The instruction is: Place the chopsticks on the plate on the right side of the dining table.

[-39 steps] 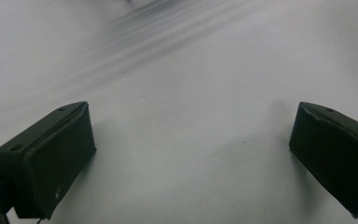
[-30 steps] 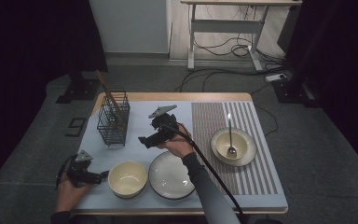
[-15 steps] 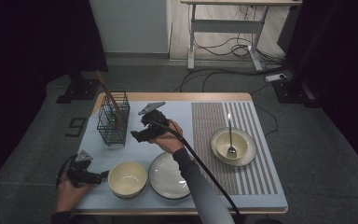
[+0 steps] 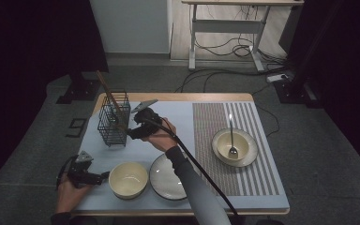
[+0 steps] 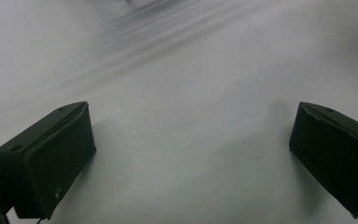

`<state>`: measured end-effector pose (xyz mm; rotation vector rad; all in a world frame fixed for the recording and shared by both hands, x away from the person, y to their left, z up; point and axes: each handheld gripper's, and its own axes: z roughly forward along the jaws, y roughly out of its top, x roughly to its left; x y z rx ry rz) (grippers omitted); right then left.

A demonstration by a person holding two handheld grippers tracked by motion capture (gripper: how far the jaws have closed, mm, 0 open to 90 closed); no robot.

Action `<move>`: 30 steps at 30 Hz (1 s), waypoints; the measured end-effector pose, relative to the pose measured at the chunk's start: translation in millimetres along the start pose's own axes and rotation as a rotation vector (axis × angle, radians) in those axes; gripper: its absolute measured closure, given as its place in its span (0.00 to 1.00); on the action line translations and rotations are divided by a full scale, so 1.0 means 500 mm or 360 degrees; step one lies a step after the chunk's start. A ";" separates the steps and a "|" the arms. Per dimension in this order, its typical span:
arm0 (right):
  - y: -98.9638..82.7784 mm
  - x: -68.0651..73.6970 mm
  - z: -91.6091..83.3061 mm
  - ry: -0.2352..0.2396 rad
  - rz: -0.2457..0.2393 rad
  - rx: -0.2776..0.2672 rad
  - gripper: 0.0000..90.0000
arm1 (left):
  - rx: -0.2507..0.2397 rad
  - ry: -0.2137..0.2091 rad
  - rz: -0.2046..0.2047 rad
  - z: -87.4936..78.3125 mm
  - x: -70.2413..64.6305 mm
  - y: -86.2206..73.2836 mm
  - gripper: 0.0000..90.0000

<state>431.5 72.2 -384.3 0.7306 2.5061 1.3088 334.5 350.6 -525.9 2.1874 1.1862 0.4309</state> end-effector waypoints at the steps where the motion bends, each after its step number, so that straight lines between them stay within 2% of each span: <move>1: 0.002 0.001 0.002 0.0002 0.0001 -0.0002 0.38 | 0.0000 -0.0001 0.0000 0.000 0.000 0.000 0.00; 11: 0.015 -0.002 0.005 0.0019 0.0004 -0.0014 0.36 | 0.0001 0.0000 0.0001 0.000 0.000 0.000 0.00; 15: 0.019 -0.001 0.009 -0.0001 0.0001 -0.0016 0.36 | 0.0001 0.0002 0.0000 0.000 0.000 0.000 0.00; 22: 0.025 -0.004 0.017 -0.0015 0.0005 -0.0041 0.49 | 0.0001 0.0000 -0.0001 0.000 0.000 0.000 0.00; 28: 0.030 -0.003 0.027 0.0003 0.0031 -0.0041 0.56 | 0.0001 0.0001 0.0000 0.000 0.000 0.000 0.00; 30: 0.032 -0.002 0.031 0.0010 0.0029 -0.0049 0.62 | 0.0001 0.0001 0.0000 0.000 0.000 0.000 0.00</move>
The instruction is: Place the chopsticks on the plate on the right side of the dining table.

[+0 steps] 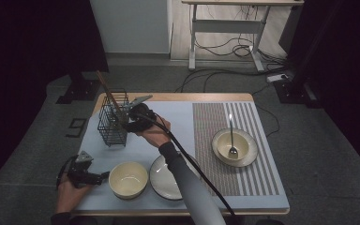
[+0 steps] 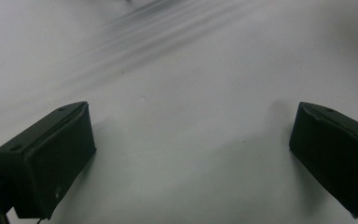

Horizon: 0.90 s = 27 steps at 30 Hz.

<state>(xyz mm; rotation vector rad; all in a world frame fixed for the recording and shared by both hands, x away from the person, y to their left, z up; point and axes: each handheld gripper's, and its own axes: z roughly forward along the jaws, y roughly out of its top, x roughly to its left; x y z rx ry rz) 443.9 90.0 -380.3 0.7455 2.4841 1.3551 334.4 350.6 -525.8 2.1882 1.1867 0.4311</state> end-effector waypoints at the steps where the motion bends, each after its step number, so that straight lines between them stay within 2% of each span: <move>1: 0.001 0.001 0.002 0.0005 0.0002 -0.0005 0.63 | 0.0000 0.0000 0.0000 0.000 0.000 0.000 0.00; 9: 0.005 0.010 0.015 -0.0046 -0.0080 -0.0041 0.80 | 0.0000 0.0000 0.0000 0.000 0.000 0.000 0.00; 12: 0.005 0.011 0.017 -0.0041 -0.0084 -0.0054 0.87 | 0.0000 0.0000 0.0000 0.000 0.000 0.000 0.00; 19: 0.007 0.019 0.011 -0.0136 -0.0164 -0.0065 0.92 | 0.0001 0.0000 0.0001 0.000 0.000 0.000 0.00; 27: 0.013 0.014 -0.010 -0.0135 -0.0138 -0.0076 0.92 | 0.0001 0.0001 0.0002 0.000 0.000 0.000 0.00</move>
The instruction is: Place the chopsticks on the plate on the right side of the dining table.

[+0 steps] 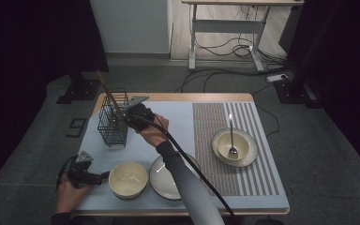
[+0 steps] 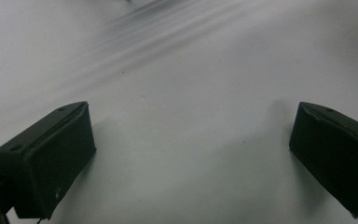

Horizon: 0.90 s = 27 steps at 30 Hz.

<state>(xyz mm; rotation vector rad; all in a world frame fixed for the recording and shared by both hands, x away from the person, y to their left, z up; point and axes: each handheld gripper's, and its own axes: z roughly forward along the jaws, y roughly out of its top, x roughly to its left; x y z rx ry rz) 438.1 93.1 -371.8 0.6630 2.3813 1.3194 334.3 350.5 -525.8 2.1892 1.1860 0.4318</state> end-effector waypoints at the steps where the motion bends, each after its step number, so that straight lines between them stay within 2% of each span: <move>1: 0.001 -0.001 -0.003 0.0001 0.0004 -0.0002 0.92 | 0.0000 0.0000 0.0000 0.000 0.000 0.000 0.00; 14: 0.009 -0.010 -0.043 0.0066 0.0068 -0.0010 0.92 | -0.0001 0.0001 0.0000 0.000 0.000 0.000 0.00; 27: 0.018 -0.022 -0.103 0.0080 0.0102 -0.0045 0.92 | -0.0001 0.0002 0.0001 0.000 0.000 0.000 0.00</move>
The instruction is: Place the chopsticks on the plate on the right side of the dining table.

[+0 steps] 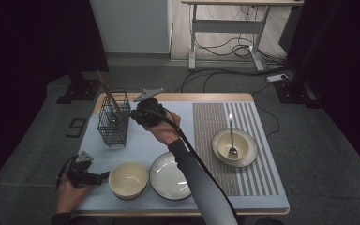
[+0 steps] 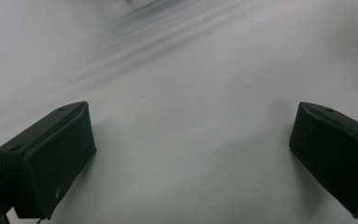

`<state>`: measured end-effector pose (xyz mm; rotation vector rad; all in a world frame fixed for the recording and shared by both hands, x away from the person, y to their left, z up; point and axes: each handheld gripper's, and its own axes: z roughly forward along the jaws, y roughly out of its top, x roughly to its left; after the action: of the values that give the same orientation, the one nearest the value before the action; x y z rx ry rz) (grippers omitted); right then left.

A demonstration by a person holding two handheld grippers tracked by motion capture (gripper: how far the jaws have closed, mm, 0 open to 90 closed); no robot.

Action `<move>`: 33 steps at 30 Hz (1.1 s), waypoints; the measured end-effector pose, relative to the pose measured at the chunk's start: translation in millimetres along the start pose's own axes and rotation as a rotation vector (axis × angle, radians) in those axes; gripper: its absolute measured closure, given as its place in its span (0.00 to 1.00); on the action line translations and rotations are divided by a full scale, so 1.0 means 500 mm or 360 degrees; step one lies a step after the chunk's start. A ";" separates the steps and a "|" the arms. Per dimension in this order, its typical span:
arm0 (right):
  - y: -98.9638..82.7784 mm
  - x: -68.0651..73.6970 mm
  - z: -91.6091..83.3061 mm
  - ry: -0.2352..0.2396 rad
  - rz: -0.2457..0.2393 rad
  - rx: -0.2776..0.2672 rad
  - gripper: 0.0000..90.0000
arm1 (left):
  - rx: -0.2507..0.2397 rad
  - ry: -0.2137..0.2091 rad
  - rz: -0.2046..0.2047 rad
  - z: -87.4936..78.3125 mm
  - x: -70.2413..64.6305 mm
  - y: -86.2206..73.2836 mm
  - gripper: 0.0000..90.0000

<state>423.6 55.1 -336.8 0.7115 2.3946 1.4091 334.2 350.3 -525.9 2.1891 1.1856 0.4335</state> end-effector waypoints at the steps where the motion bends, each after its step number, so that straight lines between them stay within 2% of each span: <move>1: 0.001 0.000 -0.004 -0.0001 0.0000 -0.0005 0.92 | 0.0000 0.0000 0.0000 0.000 0.000 0.000 0.00; 24: 0.019 -0.007 -0.094 -0.0003 0.0002 -0.0054 0.92 | 0.0001 0.0004 0.0004 0.000 -0.001 0.000 0.00; 33: 0.024 -0.006 -0.143 -0.0023 0.0008 -0.0086 0.92 | 0.0000 0.0000 0.0000 0.000 0.000 0.000 0.00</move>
<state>396.3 5.4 -291.5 0.7121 2.3363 1.4597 334.4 350.2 -525.9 2.1892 1.1857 0.4334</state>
